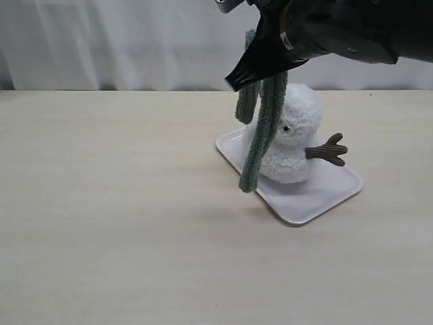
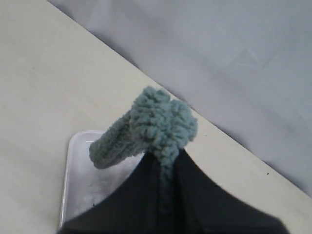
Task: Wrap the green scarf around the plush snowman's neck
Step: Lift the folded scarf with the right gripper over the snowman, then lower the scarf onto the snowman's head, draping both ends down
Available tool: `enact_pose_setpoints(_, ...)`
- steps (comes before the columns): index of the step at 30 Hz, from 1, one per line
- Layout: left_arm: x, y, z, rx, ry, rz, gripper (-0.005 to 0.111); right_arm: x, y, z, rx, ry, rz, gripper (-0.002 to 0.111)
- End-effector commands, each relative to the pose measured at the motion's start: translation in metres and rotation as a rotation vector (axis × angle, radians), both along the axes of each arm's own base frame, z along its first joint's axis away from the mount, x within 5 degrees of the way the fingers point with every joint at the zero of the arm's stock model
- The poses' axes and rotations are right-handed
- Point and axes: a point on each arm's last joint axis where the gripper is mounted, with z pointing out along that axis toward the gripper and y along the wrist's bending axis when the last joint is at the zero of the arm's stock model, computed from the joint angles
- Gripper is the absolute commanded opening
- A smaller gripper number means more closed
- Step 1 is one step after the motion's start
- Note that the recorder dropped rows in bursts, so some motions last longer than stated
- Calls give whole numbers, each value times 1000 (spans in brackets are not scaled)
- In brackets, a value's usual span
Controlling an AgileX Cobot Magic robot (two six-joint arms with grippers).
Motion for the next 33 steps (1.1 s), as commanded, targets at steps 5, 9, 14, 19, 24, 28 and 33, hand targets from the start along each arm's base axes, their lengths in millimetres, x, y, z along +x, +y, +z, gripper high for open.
enact_pose_setpoints(5,0,0,0,-8,-13,-5,0,20,-12,-23,-64,38,-44,4)
enact_pose_setpoints(9,0,0,0,-8,-13,-5,0,28,-6,-40,-111,49,-21,4)
enact_pose_setpoints(14,0,0,0,-8,-13,-5,0,38,-3,-54,-229,22,17,4)
enact_pose_setpoints(19,0,0,0,-8,-11,-5,0,43,-3,-51,-331,-36,50,4)
enact_pose_setpoints(24,0,0,0,-8,-11,-5,0,35,4,-29,-282,-79,55,4)
enact_pose_setpoints(28,0,0,0,-8,-11,-5,0,18,10,-7,-247,-113,84,4)
enact_pose_setpoints(33,0,0,0,-8,-11,-5,0,2,12,14,-226,-148,100,4)
